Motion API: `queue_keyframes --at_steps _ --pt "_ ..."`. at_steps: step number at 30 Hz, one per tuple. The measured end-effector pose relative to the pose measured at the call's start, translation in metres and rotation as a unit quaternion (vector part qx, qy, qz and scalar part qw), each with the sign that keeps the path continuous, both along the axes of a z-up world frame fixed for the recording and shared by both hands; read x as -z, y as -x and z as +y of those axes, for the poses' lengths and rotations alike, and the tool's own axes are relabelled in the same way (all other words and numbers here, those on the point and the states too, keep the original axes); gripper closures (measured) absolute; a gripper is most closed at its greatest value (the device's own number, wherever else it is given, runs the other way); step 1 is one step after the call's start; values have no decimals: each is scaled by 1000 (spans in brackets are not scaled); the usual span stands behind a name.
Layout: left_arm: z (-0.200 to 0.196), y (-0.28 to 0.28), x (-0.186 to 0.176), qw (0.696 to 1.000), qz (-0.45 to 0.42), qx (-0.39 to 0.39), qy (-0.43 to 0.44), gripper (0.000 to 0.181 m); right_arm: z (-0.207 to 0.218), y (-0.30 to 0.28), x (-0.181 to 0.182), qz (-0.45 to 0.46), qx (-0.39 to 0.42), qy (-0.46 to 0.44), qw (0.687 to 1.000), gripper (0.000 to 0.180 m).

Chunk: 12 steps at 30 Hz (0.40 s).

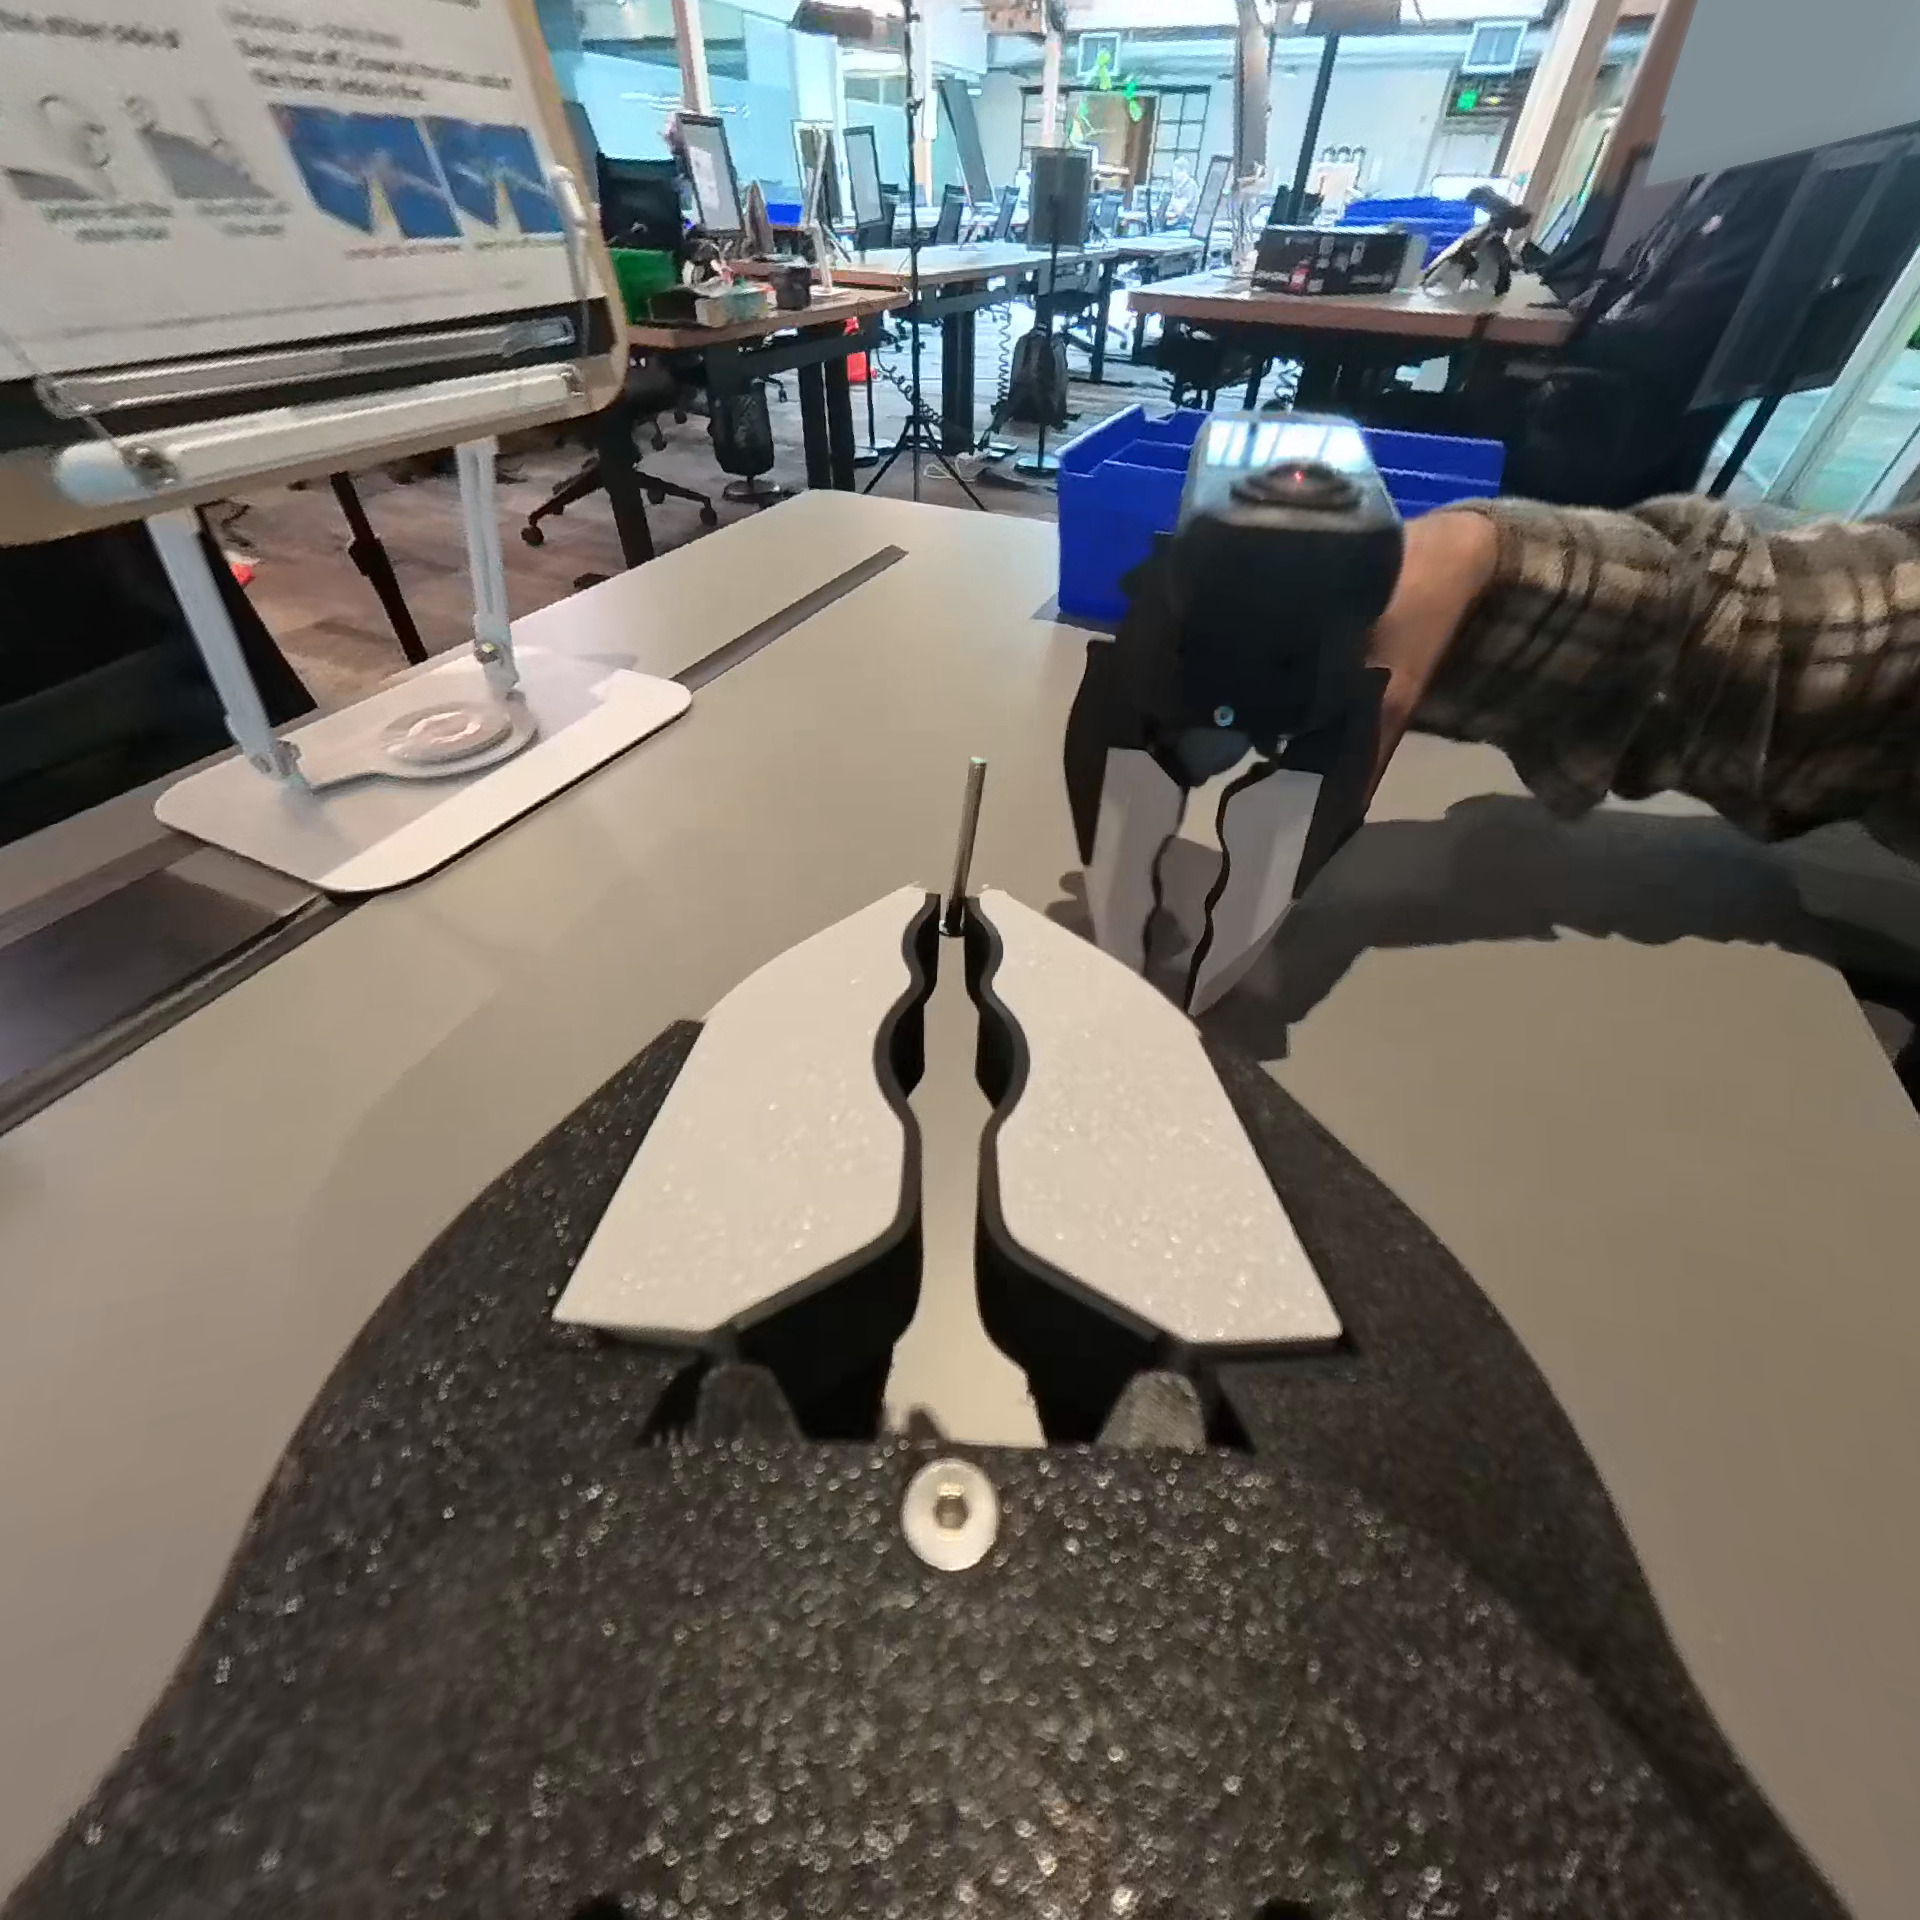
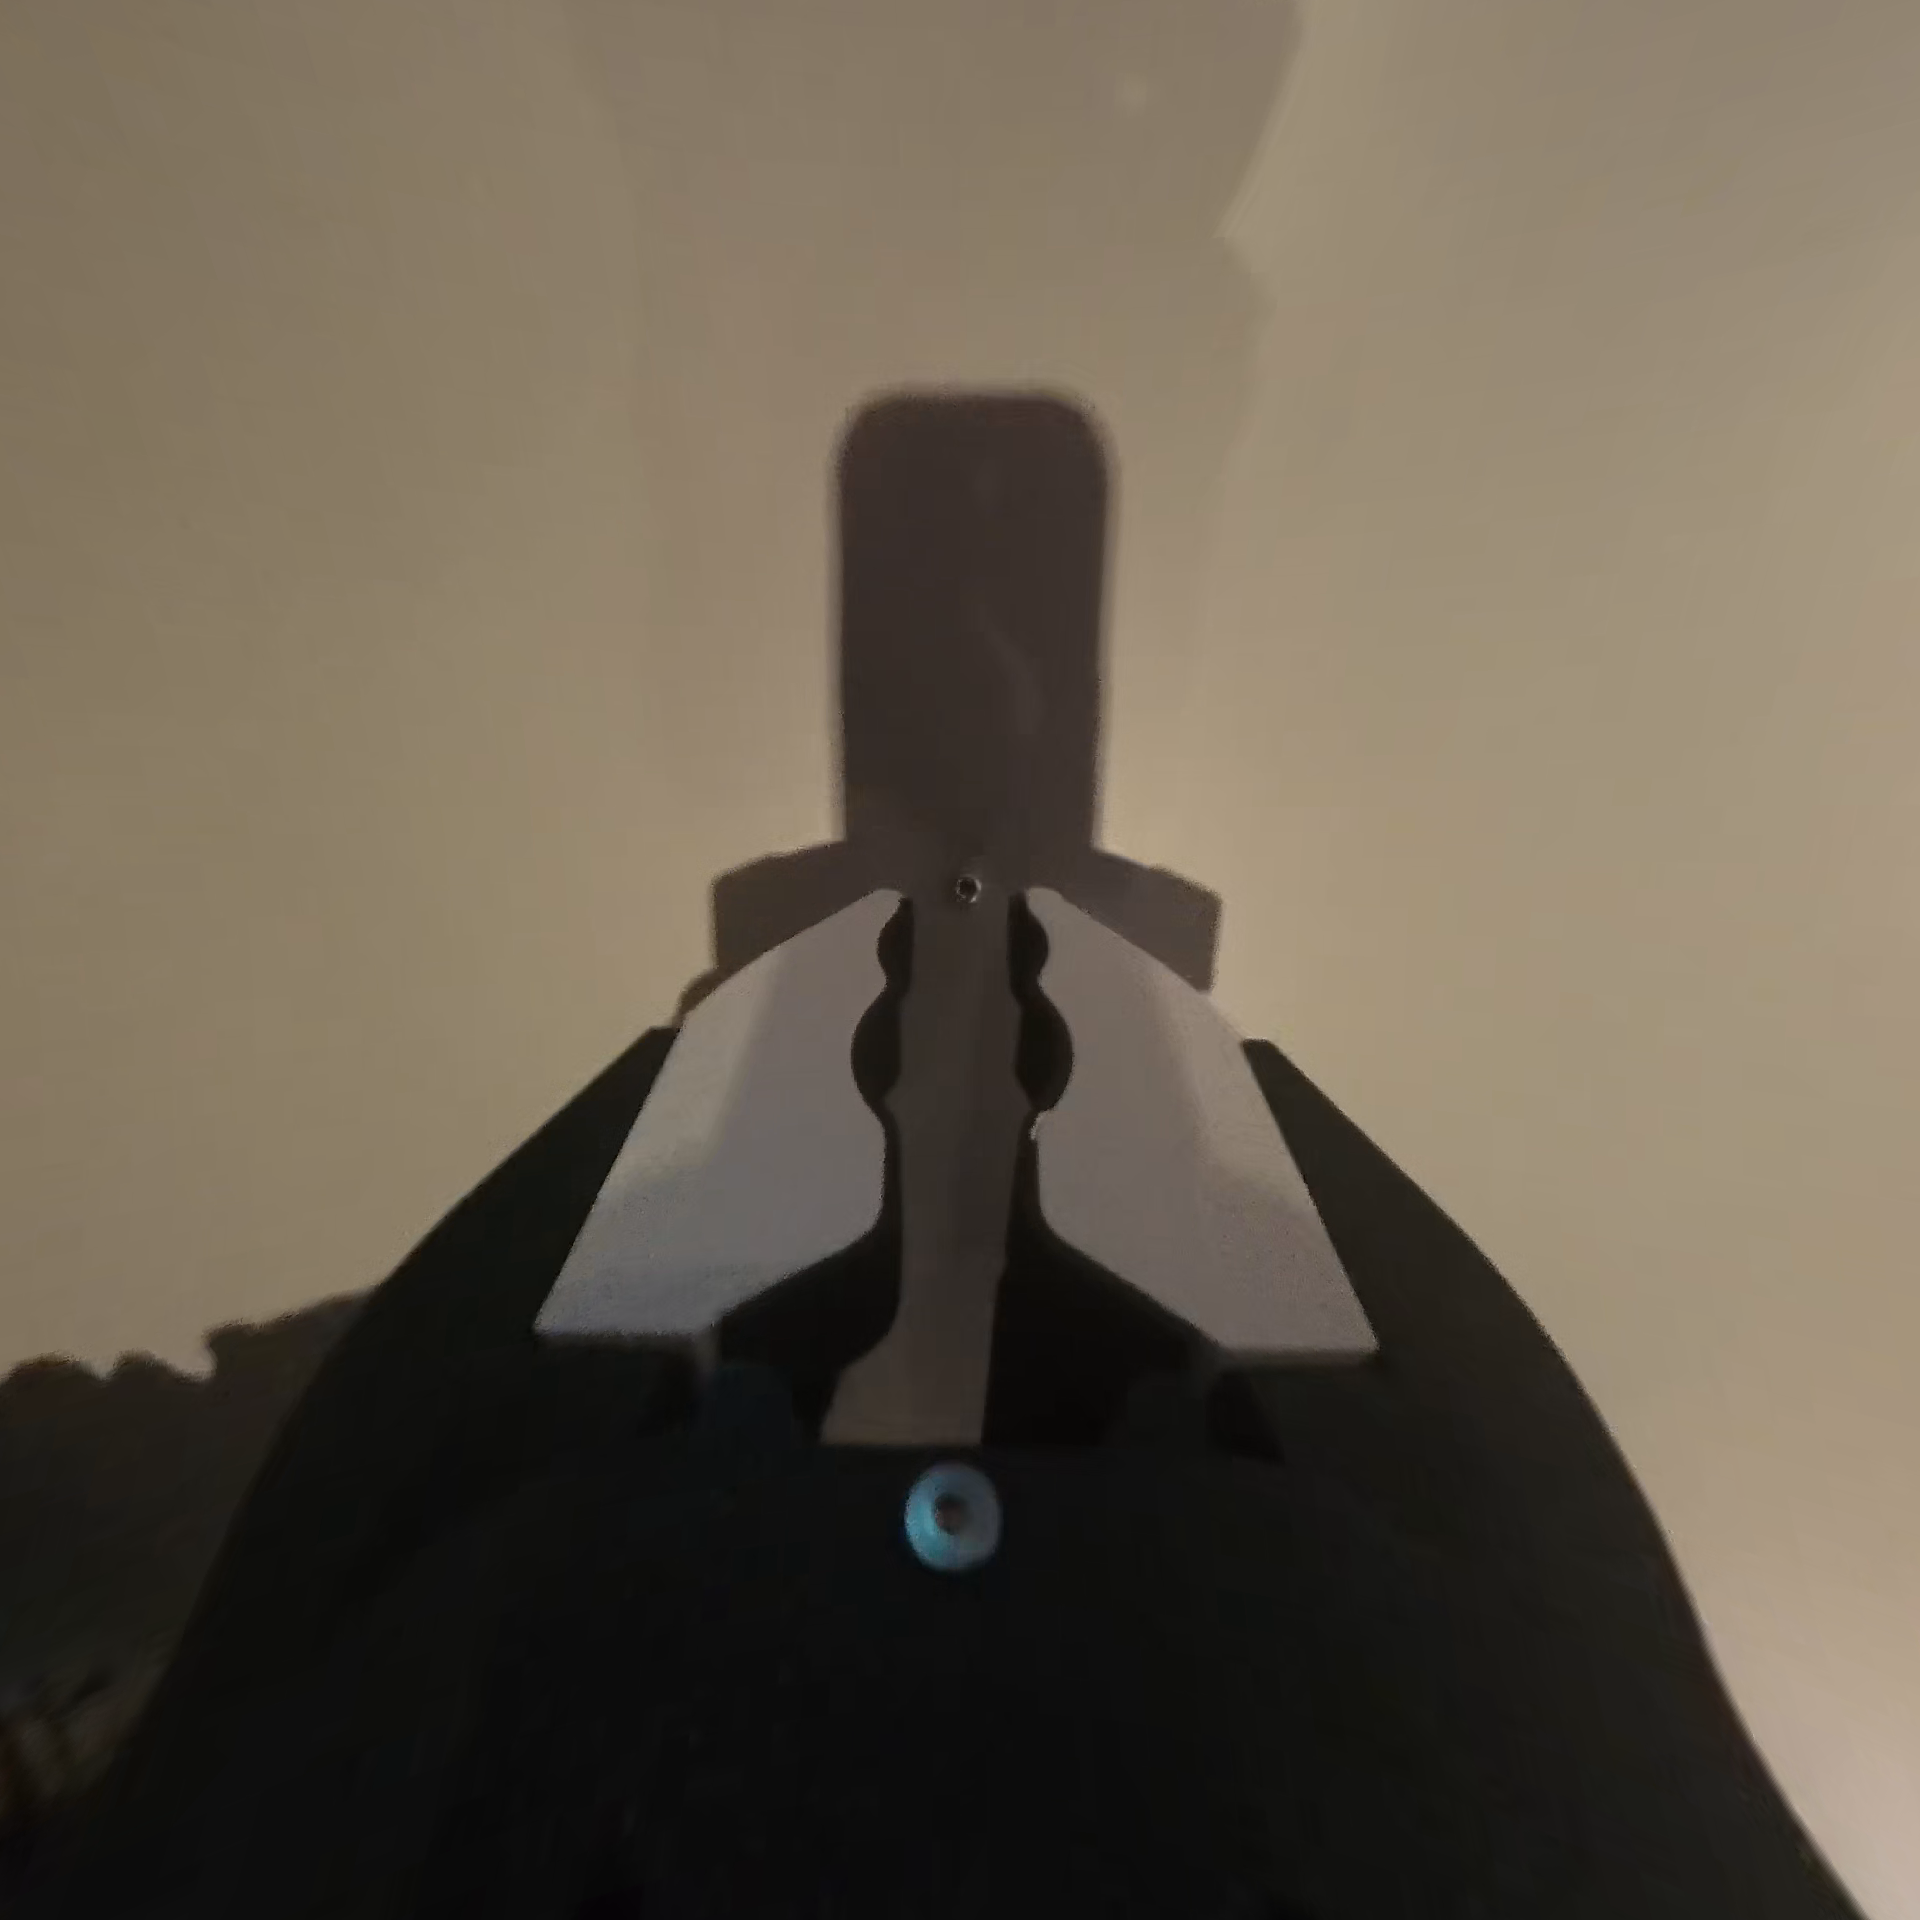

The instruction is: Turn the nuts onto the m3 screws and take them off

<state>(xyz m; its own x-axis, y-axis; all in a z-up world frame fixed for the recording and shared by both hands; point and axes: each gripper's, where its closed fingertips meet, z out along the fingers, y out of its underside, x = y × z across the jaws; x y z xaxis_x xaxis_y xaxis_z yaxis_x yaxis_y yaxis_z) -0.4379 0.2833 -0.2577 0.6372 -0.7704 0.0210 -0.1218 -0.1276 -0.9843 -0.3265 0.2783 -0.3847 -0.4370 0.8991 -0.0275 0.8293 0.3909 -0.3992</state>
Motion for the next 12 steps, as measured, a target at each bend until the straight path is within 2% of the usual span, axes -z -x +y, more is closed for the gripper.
queue_keyframes --at_steps 6,12 --pt "2 0 3 1000 5 -4 3 177 -1 1 0 -47 -27 -11 998 169" --pt "-2 -2 -1 1000 10 -6 -3 177 -1 2 7 -74 -35 -18 996 169"
